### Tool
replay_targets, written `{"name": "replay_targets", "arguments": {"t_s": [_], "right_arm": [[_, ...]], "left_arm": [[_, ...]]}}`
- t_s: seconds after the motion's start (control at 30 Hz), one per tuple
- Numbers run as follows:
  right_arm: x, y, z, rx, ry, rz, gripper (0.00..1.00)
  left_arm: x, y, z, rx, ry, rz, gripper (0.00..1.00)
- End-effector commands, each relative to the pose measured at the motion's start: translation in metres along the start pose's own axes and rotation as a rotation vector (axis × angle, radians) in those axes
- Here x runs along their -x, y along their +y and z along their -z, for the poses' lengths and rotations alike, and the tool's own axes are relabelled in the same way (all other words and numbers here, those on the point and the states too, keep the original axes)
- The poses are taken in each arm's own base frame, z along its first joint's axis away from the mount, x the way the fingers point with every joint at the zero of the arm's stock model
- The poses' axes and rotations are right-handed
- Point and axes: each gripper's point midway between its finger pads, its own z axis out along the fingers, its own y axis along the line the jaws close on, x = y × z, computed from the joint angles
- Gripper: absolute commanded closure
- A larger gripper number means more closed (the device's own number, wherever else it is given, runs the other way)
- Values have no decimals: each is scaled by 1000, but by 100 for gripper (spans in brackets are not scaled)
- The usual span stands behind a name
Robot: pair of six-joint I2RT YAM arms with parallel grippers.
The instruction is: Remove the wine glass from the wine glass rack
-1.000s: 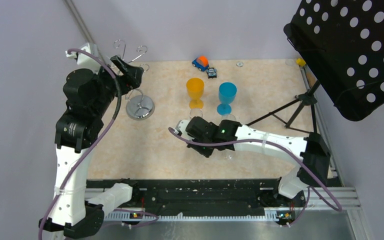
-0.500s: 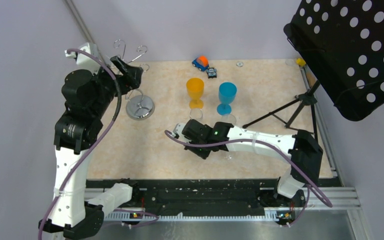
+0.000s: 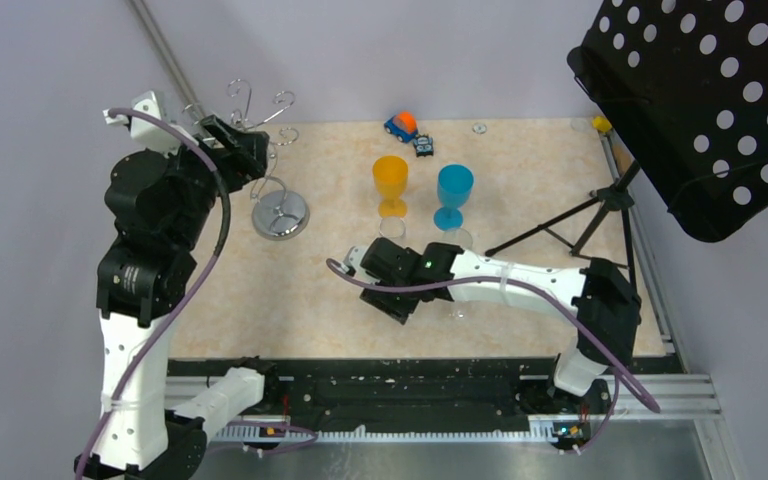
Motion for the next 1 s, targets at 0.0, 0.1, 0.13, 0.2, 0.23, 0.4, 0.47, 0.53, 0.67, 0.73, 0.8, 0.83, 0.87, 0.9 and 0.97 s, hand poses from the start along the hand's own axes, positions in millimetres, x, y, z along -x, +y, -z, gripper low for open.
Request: {"name": "replay_targets", "arguments": {"t_s": [0.0, 0.1, 0.13, 0.2, 0.23, 0.4, 0.47, 0.53, 0.67, 0.73, 0.8, 0.83, 0.87, 0.9, 0.97], "right_arm": [[51, 3, 50, 14, -189, -38, 50], [68, -1, 81, 5, -277, -54, 41], [73, -3, 91, 2, -305, -60, 40], [84, -6, 115, -4, -374, -73, 38], [89, -8, 128, -9, -413, -82, 38], [106, -46, 204, -178, -648, -182, 38], [103, -72, 236, -309, -740, -244, 38], [96, -97, 264, -444, -816, -289, 38], [75, -134, 316, -670, -931, -355, 39], [65, -147, 340, -754, -981, -402, 39], [51, -159, 359, -838, -1015, -471, 39], [41, -166, 368, -886, -1025, -520, 39], [30, -173, 378, -942, -1032, -584, 39], [20, -177, 385, -981, -1035, -632, 39], [4, -182, 401, -1018, -1070, -694, 39]], "left_arm": [[17, -2, 8, 2, -49, -13, 21], [19, -4, 15, -13, -62, -13, 21], [19, -4, 18, -19, -65, -12, 21], [20, -6, 24, -33, -74, -11, 21], [20, -6, 26, -37, -76, -12, 21], [8, -2, 38, -49, -61, 8, 17], [5, -3, 44, -62, -52, 8, 10], [0, -3, 51, -71, -35, 5, 8], [-16, 9, 59, -29, 13, 11, 6], [-26, 16, 64, -5, 41, 14, 5], [-36, 23, 70, 15, 64, 17, 4], [-40, 27, 74, 26, 67, 18, 4], [-43, 32, 79, 38, 68, 19, 3], [-46, 36, 83, 52, 67, 18, 3], [-46, 42, 92, 69, 55, 10, 3]]}}
